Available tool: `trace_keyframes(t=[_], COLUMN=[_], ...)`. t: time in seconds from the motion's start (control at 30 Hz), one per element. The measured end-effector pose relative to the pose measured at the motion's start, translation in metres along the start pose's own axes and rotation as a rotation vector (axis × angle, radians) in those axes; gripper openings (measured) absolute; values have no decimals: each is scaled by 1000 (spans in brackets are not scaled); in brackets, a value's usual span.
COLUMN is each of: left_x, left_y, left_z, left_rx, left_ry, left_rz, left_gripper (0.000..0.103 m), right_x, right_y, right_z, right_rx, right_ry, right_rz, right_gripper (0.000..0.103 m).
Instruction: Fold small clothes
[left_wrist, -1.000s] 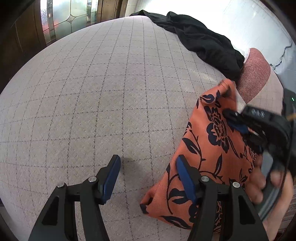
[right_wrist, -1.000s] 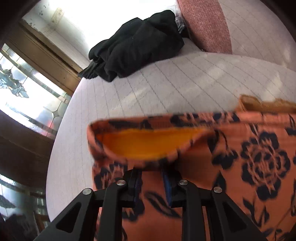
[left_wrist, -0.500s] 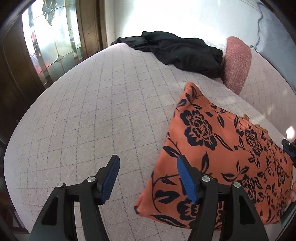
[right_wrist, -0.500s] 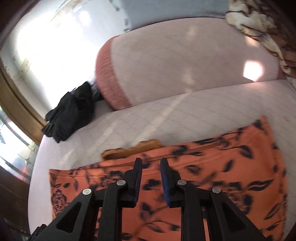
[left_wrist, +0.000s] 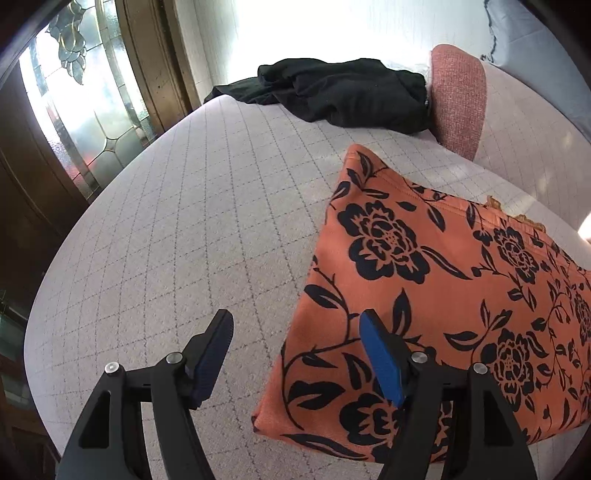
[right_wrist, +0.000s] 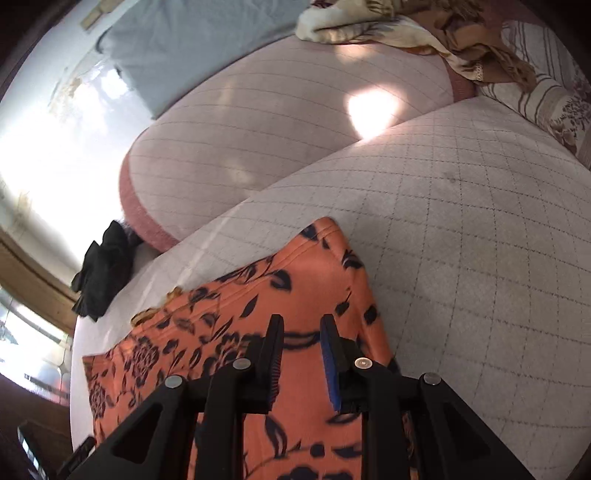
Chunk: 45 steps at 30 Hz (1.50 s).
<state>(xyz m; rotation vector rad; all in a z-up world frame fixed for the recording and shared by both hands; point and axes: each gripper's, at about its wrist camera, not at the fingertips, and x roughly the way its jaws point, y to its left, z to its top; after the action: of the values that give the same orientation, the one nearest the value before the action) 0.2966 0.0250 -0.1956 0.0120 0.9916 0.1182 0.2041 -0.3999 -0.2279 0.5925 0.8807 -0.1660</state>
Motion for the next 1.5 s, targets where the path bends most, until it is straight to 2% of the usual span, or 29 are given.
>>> trace_keyframes(t=[0.03, 0.13, 0.17, 0.2, 0.23, 0.3, 0.4, 0.47, 0.53, 0.57, 0.63, 0.7, 0.73, 0.8, 0.83, 0.9, 0.93, 1.03, 1.1, 1.13, 1.17, 1.23, 1.33, 1.43, 1.5], left_x=[3, 14, 14, 12, 12, 12, 14, 4, -11, -19, -27, -27, -23, -7, -3, -10, -13, -19, -19, -16, -13, -12, -18, -24, -22], left_y=[-2, -9, -8, -7, -5, 1, 12, 15, 8, 2, -13, -31, -41, -65, -75, -81, -79, -75, -83, -90, -96, -102, -90, -66, -46], left_z=[-1, -8, -8, -8, -8, -8, -7, -7, -8, -9, -11, -18, -23, -35, -40, -41, -38, -36, -40, -45, -50, -53, -43, -31, -24], left_rx=[16, 46, 45, 45, 43, 24, -14, -24, 7, 26, 70, 118, 147, 253, 312, 339, 320, 270, 299, 333, 375, 416, 344, 246, 176], left_ry=[15, 66, 58, 57, 57, 53, 72, 43, -21, -46, -58, -26, -1, 64, 59, 18, 20, 10, 21, 24, 21, -15, -6, -43, -39], left_rz=[-16, 7, 8, 13, 14, 24, 10, 10, -4, -36, -149, -232, -237, -161, -107, -71, -83, -165, -194, -186, -147, -101, -120, -54, -11], left_gripper=[72, 73, 74, 76, 76, 79, 79, 78, 78, 78, 78, 78, 78, 79, 79, 81, 81, 81, 81, 81, 81, 83, 83, 83, 83], right_x=[-6, 0, -6, -14, -18, -19, -23, -29, -38, -41, -41, -30, -20, 5, 4, -4, -7, -22, -17, -7, 5, 4, -8, -20, -18], right_y=[1, -6, -6, 0, 9, 15, 18, 27, 35, 44, 64, 78, 81, 85, 84, 87, 88, 89, 96, 98, 101, 104, 109, 93, 78], right_z=[-15, -67, -83, -95, -105, -114, -118, -110, -104, -104, -107, -115, -120, -134, -141, -137, -133, -126, -133, -138, -149, -155, -145, -129, -118], right_rx=[-22, -76, -125, -201, -267, -261, -293, -285, -249, -251, -292, -310, -304, -317, -340, -346, -327, -296, -296, -298, -318, -357, -373, -324, -257], right_ry=[19, 148, 126, 115, 141, 206, 227, 227, 167, 142, 105, 139, 183, 305, 290, 287, 289, 208, 230, 283, 344, 303, 307, 208, 195], right_rz=[23, 15, 33, 10, -44, -77, -88, -103, 31, 99, 166, 228, 239, 212, 204, 216, 231, 333, 379, 388, 357, 337, 333, 306, 262], right_gripper=[23, 25, 25, 25, 24, 25, 24, 25, 25, 25, 25, 25, 25, 26, 25, 25, 26, 26, 26, 27, 29, 29, 29, 29, 29])
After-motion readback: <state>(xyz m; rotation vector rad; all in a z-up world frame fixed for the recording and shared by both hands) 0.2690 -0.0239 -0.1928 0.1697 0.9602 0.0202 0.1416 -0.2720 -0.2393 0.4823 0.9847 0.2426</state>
